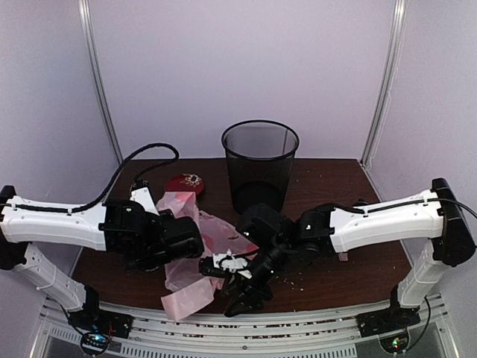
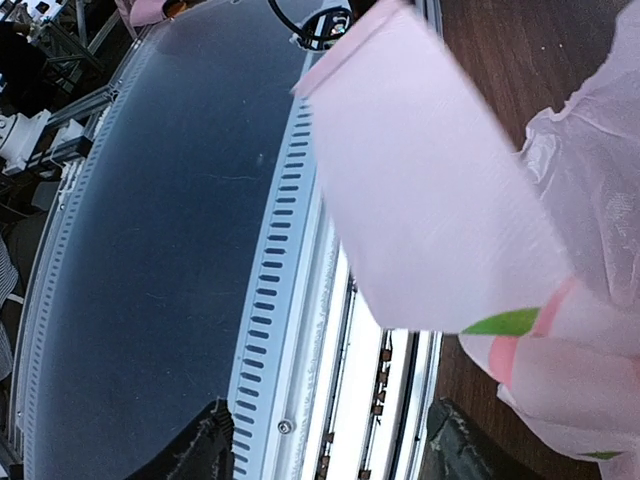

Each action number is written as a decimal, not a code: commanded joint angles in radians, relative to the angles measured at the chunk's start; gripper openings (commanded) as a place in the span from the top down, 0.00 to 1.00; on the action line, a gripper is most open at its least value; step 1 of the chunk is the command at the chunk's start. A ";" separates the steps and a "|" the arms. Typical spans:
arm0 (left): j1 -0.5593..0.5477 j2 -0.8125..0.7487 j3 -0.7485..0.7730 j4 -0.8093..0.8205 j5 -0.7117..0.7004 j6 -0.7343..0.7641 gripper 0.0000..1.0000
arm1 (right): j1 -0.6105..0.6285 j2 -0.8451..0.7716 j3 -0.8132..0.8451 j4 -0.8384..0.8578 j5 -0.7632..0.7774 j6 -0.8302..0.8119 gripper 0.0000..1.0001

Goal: Put the trash bags into the trash bin
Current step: Adjust the trash bag at the center of the board.

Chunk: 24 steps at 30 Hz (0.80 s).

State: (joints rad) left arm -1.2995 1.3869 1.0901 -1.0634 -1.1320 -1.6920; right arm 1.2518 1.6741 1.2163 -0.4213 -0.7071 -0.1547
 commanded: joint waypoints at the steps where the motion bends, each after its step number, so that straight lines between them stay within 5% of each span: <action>1: 0.017 -0.045 -0.073 0.407 0.075 0.249 1.00 | -0.045 -0.064 -0.086 0.153 0.138 0.076 0.31; 7: 0.016 -0.072 -0.143 0.529 0.158 0.329 1.00 | -0.318 -0.143 -0.148 0.309 0.143 0.129 0.28; 13: 0.016 -0.108 -0.231 0.752 0.301 0.544 1.00 | -0.439 -0.063 -0.016 0.298 0.228 0.068 0.31; 18: 0.016 -0.134 -0.257 0.793 0.370 0.584 1.00 | -0.547 -0.143 -0.016 0.134 0.121 -0.005 0.33; 24: 0.013 -0.071 -0.336 1.055 0.436 0.574 1.00 | -0.580 -0.415 -0.173 -0.051 0.005 -0.135 0.20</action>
State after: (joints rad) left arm -1.2861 1.2716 0.7937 -0.2268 -0.7639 -1.1473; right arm 0.6689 1.4528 1.1378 -0.3347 -0.5926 -0.1844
